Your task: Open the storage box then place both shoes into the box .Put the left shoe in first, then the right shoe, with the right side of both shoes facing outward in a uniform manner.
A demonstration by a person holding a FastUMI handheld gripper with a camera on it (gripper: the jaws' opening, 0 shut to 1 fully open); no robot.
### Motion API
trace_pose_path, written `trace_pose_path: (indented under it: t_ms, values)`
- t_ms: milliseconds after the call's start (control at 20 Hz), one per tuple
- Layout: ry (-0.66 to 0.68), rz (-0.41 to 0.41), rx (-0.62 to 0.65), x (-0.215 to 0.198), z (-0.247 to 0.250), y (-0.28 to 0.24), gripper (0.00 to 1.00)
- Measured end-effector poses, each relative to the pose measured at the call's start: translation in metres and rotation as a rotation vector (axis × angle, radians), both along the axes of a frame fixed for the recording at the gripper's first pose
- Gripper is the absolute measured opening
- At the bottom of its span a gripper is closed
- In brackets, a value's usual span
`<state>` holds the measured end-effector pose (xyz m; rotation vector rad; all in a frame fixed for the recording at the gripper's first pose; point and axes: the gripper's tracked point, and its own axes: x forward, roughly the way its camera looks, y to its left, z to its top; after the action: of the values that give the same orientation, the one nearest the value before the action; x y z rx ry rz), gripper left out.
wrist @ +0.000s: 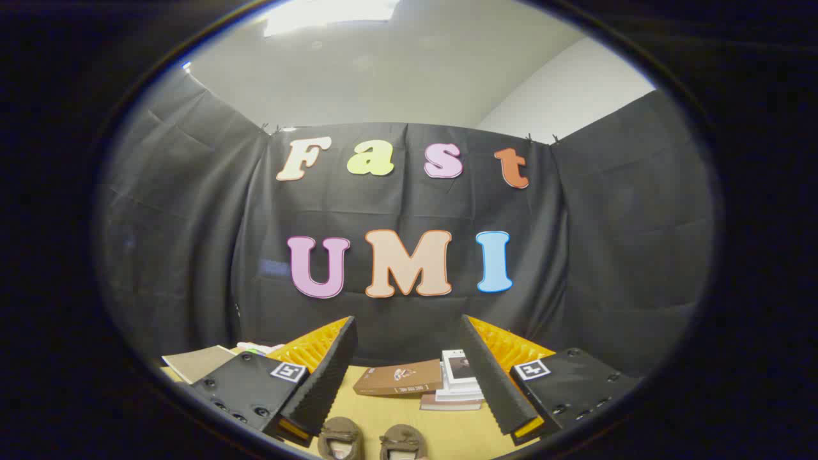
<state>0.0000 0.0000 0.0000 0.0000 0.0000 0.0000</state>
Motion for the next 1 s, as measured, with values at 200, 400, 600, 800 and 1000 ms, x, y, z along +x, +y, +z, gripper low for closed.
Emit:
trace_pose_path:
  t_ms: [200, 400, 600, 800, 1000]
  values:
    - [-0.002, 0.008, 0.000, 0.001, 0.001, 0.003, 1.00]
    - [-0.010, 0.015, 0.005, 0.002, 0.001, 0.004, 1.00]
    - [0.001, 0.023, 0.003, 0.002, -0.003, 0.007, 1.00]
    - [0.004, 0.039, 0.002, 0.002, -0.005, 0.013, 1.00]
    - [0.033, 0.097, -0.020, 0.003, -0.017, 0.032, 1.00]
